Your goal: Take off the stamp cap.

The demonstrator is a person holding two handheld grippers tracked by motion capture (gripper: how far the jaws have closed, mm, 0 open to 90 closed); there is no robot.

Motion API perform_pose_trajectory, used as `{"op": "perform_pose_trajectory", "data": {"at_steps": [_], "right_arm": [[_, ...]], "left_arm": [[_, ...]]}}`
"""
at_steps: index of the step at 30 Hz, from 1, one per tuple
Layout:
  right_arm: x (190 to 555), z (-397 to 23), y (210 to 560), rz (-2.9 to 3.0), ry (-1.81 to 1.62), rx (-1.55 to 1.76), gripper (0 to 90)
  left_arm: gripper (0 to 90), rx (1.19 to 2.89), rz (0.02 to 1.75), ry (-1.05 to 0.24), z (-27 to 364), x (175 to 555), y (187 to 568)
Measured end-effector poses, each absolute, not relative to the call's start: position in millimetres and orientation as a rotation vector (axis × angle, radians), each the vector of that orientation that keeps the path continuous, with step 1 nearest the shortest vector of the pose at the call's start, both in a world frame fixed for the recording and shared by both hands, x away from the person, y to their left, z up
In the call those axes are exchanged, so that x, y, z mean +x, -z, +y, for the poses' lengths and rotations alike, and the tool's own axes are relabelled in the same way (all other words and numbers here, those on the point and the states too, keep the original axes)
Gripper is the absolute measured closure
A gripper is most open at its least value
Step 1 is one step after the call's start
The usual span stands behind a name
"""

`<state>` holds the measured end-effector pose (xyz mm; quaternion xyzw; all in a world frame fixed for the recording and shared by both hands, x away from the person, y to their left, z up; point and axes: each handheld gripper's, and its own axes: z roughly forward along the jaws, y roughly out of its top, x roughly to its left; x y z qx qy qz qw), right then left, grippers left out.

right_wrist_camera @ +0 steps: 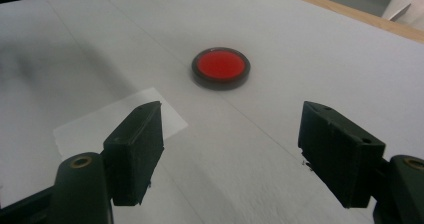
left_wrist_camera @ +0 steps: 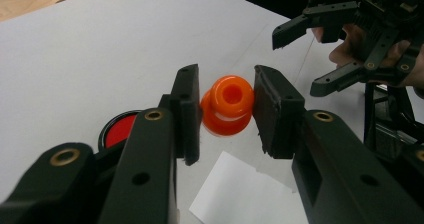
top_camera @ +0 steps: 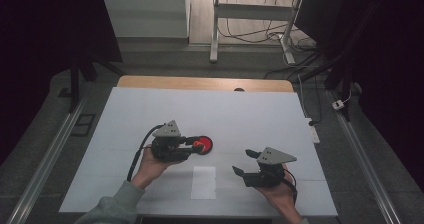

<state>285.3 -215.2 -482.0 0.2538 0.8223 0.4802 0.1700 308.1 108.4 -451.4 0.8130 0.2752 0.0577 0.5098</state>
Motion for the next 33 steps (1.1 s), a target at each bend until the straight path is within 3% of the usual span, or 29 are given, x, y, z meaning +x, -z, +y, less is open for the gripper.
{"op": "perform_pose_trajectory", "data": {"at_steps": [33], "right_arm": [[288, -153, 481, 2.412, -1.363, 0.53, 32.3]], "left_arm": [[64.3, 2.01, 0.608, -0.09, 83, 307, 459]]}}
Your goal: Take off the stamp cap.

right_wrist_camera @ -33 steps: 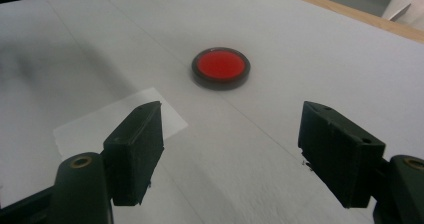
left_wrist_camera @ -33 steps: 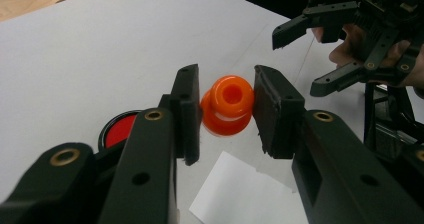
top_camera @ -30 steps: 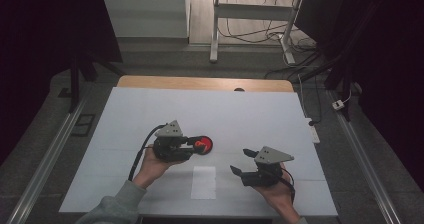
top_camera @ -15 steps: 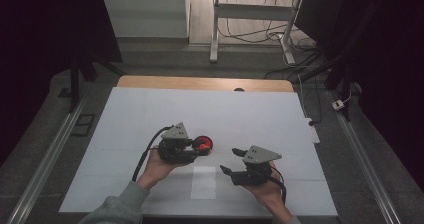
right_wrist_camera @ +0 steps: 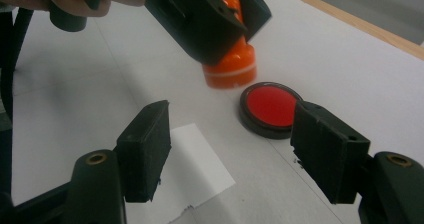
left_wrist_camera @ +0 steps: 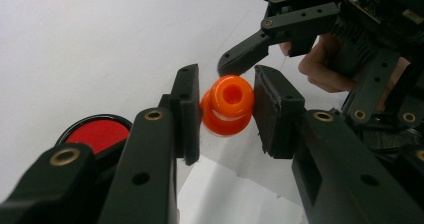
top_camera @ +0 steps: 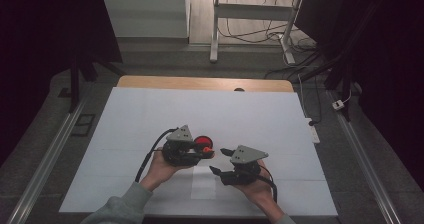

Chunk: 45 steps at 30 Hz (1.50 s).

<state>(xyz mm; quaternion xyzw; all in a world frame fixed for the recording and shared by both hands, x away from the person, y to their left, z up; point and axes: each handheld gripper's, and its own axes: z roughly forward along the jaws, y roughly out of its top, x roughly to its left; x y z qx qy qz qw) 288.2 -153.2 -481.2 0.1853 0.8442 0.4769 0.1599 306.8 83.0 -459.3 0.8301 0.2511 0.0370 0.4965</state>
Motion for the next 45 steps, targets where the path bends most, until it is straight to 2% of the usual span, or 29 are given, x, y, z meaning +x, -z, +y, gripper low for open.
{"op": "perform_pose_trajectory", "data": {"at_steps": [10, 24, 31, 37, 45], "right_arm": [[289, -144, 482, 2.407, -1.359, 0.506, 38.5], [292, -141, 483, 2.409, -1.353, 0.51, 57.5], [292, -140, 483, 2.417, -1.355, 0.517, 57.7], [294, -142, 483, 2.409, -1.391, 0.555, 53.5], [292, -142, 483, 2.39, -1.374, 0.54, 62.8]], "left_arm": [[64.3, 2.013, 0.607, -0.08, 81, 307, 461], [64.3, 2.013, 0.603, -0.072, 79, 307, 462], [64.3, 2.016, 0.604, -0.074, 78, 307, 463], [64.4, 2.02, 0.597, -0.087, 78, 306, 463], [64.4, 2.014, 0.593, -0.079, 77, 305, 463]]}}
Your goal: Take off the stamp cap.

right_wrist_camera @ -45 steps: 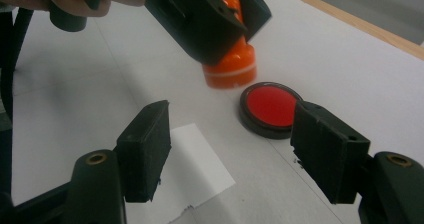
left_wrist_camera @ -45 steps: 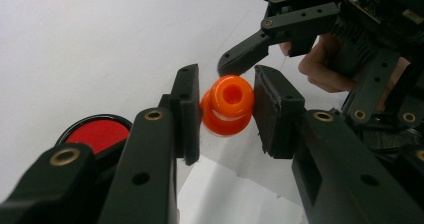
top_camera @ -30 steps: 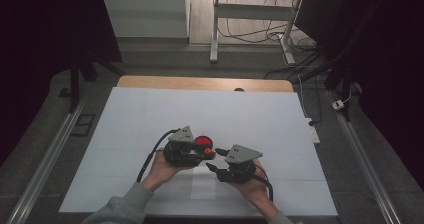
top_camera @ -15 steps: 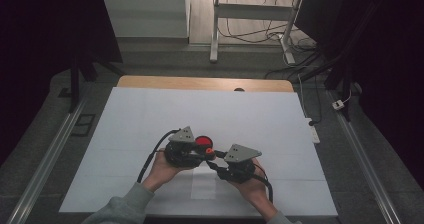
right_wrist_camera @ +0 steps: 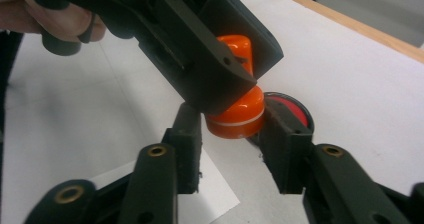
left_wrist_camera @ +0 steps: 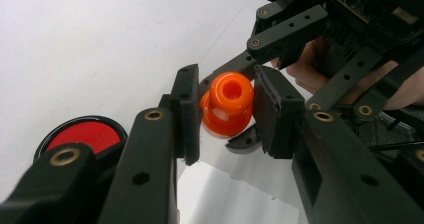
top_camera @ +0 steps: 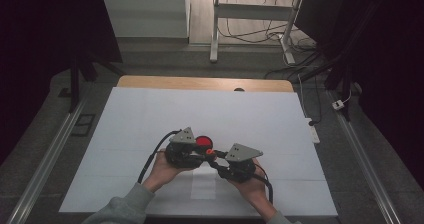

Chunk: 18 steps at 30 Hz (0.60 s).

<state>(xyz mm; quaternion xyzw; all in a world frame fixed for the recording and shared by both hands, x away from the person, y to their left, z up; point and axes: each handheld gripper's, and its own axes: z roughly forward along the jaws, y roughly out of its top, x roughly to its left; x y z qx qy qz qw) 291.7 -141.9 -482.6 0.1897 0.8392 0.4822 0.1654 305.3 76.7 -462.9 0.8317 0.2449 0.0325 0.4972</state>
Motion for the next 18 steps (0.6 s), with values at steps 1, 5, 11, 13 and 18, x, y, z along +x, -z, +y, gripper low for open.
{"op": "perform_pose_trajectory", "data": {"at_steps": [1, 5, 11, 13, 18], "right_arm": [[291.6, -142.0, 482.6, 2.389, -1.372, 0.542, 63.1], [291.0, -141.7, 482.9, 2.388, -1.366, 0.532, 63.9], [290.0, -141.9, 482.9, 2.384, -1.369, 0.537, 64.6], [289.5, -140.5, 482.8, 2.389, -1.35, 0.523, 64.7], [289.8, -140.5, 484.0, 2.401, -1.321, 0.52, 64.8]], "left_arm": [[64.4, 2.013, 0.594, -0.079, 76.8, 305.2, 462.8], [64.4, 2.017, 0.594, -0.074, 77.1, 305.5, 463.0], [72.6, 1.978, 0.601, -0.053, 80.9, 306.0, 462.7], [72.5, 1.99, 0.6, -0.061, 80.2, 305.7, 463.3], [72.4, 2.001, 0.604, -0.062, 78.8, 305.6, 464.3]]}}
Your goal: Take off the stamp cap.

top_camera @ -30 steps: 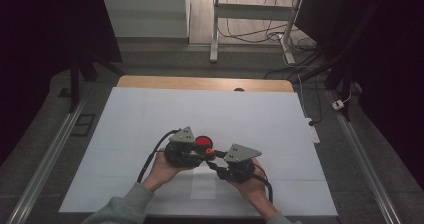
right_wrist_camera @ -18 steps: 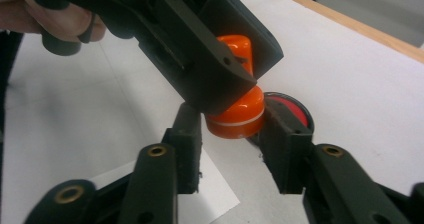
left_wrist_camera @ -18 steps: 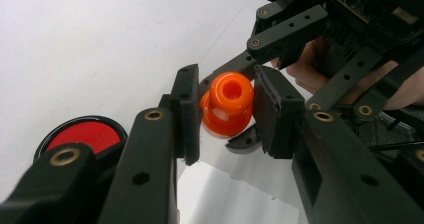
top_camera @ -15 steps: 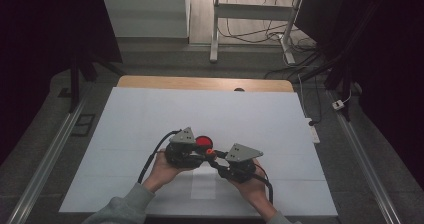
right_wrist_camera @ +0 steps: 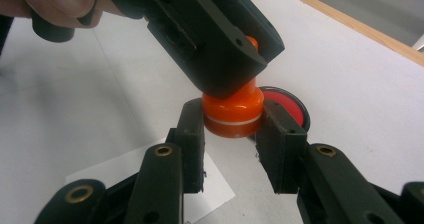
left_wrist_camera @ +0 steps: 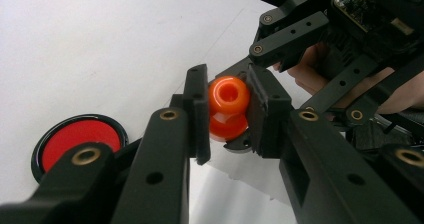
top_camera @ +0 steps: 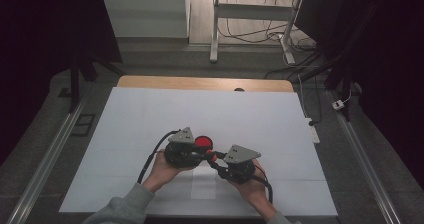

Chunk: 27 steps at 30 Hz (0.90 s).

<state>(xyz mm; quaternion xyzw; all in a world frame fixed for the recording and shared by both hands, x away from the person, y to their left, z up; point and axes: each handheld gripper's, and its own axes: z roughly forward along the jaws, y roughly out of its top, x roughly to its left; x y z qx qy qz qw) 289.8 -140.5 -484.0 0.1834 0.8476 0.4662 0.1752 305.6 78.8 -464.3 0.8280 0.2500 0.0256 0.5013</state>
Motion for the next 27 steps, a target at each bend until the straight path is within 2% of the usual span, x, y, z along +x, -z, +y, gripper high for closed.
{"op": "perform_pose_trajectory", "data": {"at_steps": [27], "right_arm": [[288.9, -141.7, 488.1, 2.384, -1.349, 0.534, 64.7]], "left_arm": [[72.8, 1.984, 0.619, -0.036, 80.7, 306.7, 466.8]]}}
